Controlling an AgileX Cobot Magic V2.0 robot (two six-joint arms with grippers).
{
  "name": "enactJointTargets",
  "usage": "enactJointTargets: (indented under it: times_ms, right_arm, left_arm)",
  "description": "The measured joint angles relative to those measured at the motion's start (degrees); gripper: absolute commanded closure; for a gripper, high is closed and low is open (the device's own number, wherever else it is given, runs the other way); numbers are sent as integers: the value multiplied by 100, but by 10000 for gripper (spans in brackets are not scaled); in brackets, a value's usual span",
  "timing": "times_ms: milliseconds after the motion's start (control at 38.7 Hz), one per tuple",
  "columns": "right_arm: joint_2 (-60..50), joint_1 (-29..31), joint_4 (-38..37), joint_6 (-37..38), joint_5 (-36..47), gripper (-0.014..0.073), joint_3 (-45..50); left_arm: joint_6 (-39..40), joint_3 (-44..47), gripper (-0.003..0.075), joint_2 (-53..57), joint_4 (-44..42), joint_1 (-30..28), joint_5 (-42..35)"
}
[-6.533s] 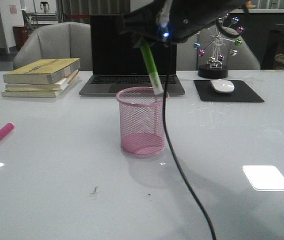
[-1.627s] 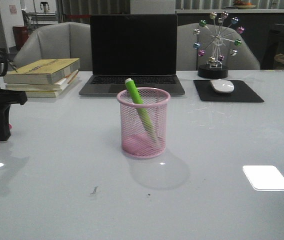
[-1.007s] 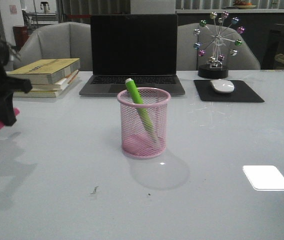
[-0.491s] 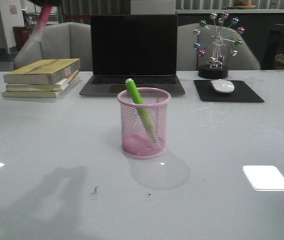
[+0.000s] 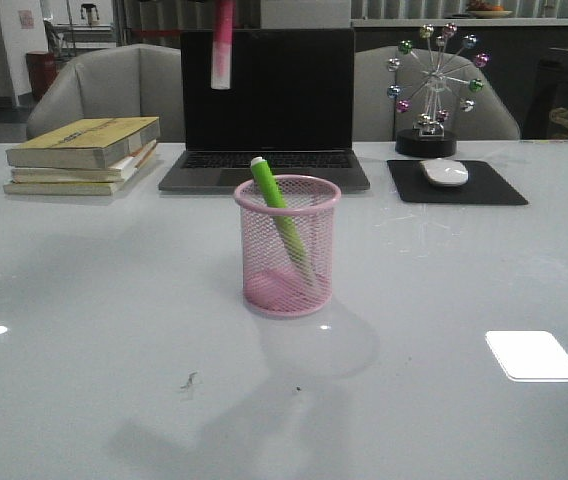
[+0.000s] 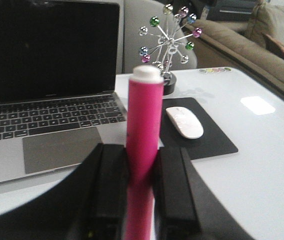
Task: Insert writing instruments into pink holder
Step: 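Lift the pink highlighter upright and carry it over the holder, then lower the pink highlighter into the holder and release it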
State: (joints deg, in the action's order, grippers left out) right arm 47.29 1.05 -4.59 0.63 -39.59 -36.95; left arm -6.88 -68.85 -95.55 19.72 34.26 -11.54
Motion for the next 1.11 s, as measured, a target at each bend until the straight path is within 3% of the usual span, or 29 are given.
enactJointTargets:
  times_ms: [232,852,955,1110]
  right_arm:
    - [0,0,-194,0,-123,223,0]
    - [0,0,-205,0,-128,223,0]
    - [0,0,-205,0,-128,223,0]
    - [0,0,-205,0,-128,223,0]
  left_arm:
    - [383,183,619,-389,141,462,-533]
    - [564,458,612,-994,406,610,-313]
    - [564,458,539,-994,406,610,-264]
    - [573,458,309,-994,323,610,-161]
